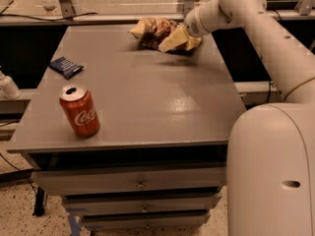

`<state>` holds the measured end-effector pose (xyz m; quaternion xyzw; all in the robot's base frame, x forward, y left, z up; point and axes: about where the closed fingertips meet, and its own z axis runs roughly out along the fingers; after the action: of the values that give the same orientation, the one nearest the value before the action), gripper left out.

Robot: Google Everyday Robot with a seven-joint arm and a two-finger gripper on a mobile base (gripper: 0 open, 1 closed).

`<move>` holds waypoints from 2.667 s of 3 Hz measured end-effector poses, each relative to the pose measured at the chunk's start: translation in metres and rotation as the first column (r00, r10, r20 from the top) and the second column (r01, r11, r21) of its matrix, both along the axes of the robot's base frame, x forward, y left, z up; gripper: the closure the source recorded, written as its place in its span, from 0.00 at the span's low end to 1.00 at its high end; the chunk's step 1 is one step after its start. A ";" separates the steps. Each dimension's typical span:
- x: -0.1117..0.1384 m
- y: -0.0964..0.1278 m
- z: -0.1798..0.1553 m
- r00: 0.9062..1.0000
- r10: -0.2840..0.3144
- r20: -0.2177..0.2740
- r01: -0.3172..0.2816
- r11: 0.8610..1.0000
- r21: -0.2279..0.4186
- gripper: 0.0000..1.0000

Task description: Move brown chip bag near coke can

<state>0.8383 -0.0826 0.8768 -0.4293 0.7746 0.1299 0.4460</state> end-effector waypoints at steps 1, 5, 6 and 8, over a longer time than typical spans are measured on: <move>0.010 0.003 -0.010 1.000 0.001 -0.016 -0.001 1.000 -0.003 0.17; -0.014 -0.009 -0.008 0.996 -0.056 -0.069 0.060 0.996 0.063 1.00; -0.048 -0.011 0.007 0.993 -0.093 -0.077 0.100 0.989 0.105 1.00; -0.122 0.030 0.049 0.985 -0.156 -0.071 0.165 0.975 0.146 1.00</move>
Offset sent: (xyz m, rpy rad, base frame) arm 0.0231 -0.0024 -0.0066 0.0143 0.0324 -0.0172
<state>0.7163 -0.0524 0.9262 -0.3262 0.8075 0.1643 0.4631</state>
